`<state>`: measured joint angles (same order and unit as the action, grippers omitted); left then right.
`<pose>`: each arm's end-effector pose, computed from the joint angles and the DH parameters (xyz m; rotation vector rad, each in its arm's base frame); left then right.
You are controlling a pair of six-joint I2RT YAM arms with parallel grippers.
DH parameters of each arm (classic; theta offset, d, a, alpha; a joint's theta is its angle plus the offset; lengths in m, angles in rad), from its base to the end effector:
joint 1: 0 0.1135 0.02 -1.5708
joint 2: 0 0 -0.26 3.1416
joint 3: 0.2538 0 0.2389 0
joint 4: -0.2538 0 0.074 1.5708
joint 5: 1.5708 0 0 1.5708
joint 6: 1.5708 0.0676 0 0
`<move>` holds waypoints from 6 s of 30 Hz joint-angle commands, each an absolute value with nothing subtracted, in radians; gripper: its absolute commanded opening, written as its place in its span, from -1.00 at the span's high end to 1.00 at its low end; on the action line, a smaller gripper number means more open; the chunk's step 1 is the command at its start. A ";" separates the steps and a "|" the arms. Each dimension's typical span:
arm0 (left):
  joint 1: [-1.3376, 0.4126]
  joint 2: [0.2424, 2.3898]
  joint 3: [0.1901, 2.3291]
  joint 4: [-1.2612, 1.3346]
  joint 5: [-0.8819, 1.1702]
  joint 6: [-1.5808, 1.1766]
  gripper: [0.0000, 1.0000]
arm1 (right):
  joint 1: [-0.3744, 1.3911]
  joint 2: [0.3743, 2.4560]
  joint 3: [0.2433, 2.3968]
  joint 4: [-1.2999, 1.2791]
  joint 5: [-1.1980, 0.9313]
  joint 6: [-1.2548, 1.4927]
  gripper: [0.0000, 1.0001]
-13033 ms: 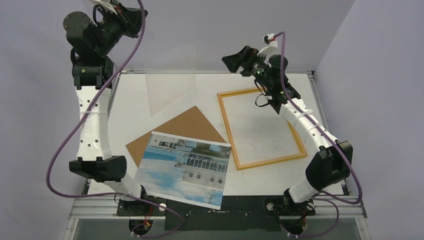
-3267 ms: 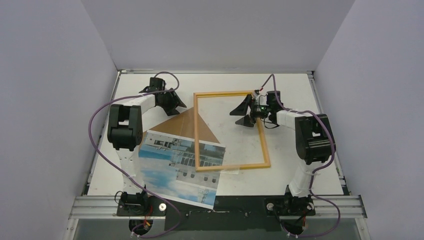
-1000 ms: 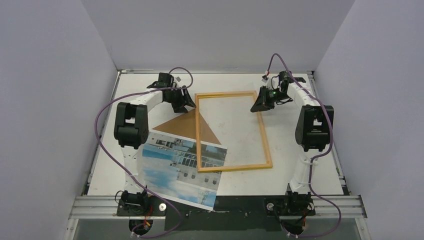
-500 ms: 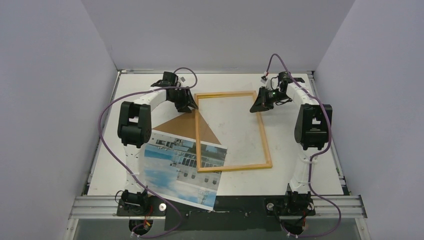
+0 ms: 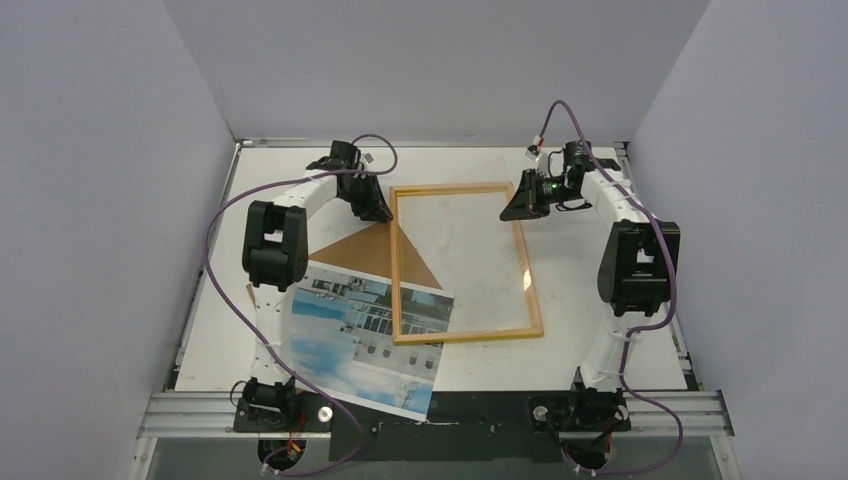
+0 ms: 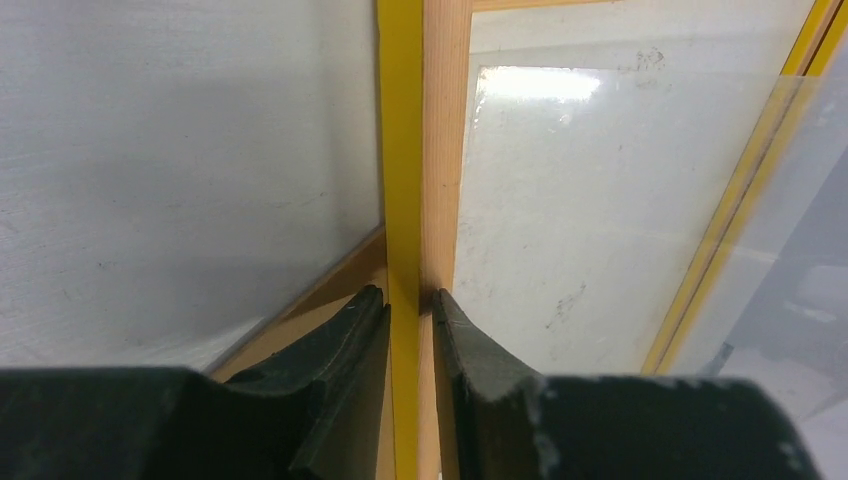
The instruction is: Put the photo into the frame
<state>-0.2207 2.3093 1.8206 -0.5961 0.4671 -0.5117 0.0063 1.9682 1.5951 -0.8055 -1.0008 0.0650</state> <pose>0.4716 -0.1370 0.1314 -0.2366 2.7255 -0.8490 0.3997 0.0594 0.2227 -0.1954 2.4736 1.3655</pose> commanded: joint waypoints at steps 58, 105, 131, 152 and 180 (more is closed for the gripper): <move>-0.221 2.390 1.940 -0.633 0.449 -0.482 1.00 | -0.006 2.017 1.586 -0.762 -1.175 0.054 1.00; -0.207 2.379 1.943 -0.653 0.432 -0.480 0.92 | 0.006 1.908 1.488 -0.634 -1.165 0.186 0.73; -0.203 2.247 1.791 -0.548 0.482 -0.557 0.46 | 0.068 1.585 0.935 -0.262 -0.862 0.715 -0.64; -0.189 2.204 1.759 -0.525 0.514 -0.555 0.36 | 0.193 1.395 0.794 -0.144 -0.752 0.825 1.00; -0.161 2.051 1.546 -0.585 0.481 -0.478 0.26 | 0.235 1.283 0.741 0.156 -0.856 1.033 1.00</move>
